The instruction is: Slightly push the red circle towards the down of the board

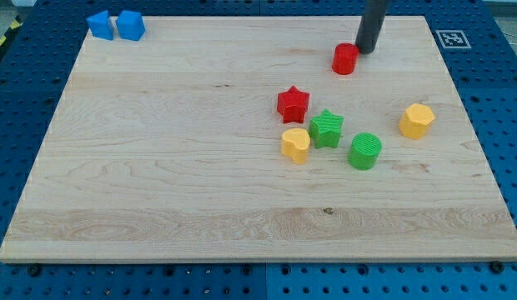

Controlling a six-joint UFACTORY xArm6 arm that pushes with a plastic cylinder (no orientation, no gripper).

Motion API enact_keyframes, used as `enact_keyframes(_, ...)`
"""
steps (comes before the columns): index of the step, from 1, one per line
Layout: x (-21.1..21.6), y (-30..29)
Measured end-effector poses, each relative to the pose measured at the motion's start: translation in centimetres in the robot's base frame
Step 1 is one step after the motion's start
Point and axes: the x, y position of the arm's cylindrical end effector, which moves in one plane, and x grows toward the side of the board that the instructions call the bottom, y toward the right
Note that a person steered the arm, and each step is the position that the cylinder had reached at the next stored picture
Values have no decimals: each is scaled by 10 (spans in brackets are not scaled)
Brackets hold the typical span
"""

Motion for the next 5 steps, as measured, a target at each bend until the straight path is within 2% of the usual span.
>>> enact_keyframes(1,-44,-11)
enact_keyframes(2,-53,-22)
enact_keyframes(5,33,-22)
